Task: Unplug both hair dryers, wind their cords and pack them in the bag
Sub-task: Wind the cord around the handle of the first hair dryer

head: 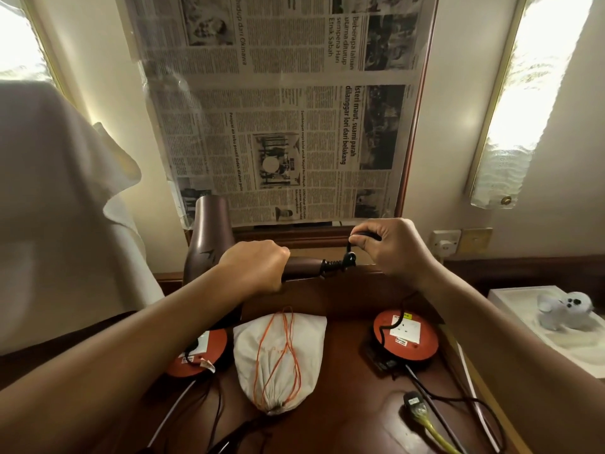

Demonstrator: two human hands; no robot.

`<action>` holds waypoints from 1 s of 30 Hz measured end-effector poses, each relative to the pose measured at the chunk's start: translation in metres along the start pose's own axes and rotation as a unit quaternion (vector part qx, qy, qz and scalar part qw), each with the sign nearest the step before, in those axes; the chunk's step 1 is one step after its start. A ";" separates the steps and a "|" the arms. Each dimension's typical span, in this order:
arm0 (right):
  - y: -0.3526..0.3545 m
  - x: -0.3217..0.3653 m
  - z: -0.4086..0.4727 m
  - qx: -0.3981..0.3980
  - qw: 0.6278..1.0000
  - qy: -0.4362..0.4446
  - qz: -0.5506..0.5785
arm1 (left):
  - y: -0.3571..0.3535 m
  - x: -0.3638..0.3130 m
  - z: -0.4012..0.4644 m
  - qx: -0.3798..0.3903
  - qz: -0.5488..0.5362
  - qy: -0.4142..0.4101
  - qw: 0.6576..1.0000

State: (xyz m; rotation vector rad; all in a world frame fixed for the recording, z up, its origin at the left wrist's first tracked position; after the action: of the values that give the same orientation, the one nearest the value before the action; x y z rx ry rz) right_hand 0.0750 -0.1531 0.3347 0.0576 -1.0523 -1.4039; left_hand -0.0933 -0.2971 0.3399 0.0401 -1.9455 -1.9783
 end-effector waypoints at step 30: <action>-0.065 -0.015 -0.079 0.045 0.937 -0.161 0.308 | -0.017 0.007 0.005 -0.004 -0.161 0.064 0.985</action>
State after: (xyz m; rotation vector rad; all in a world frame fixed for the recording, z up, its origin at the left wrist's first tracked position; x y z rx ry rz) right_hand 0.0772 -0.1993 0.2424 -0.4188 -1.2646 -0.8045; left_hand -0.1053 -0.2949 0.3251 0.4973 -1.9456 -2.1183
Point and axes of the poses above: each hand's wrist, its own z-axis towards the middle knuckle, its own y-axis out of the back of the hand, x = y × z, the point moved 2 cm from there along z, towards the middle knuckle, and after that the axes turned 3 degrees about -y, right-handed, at the moved point
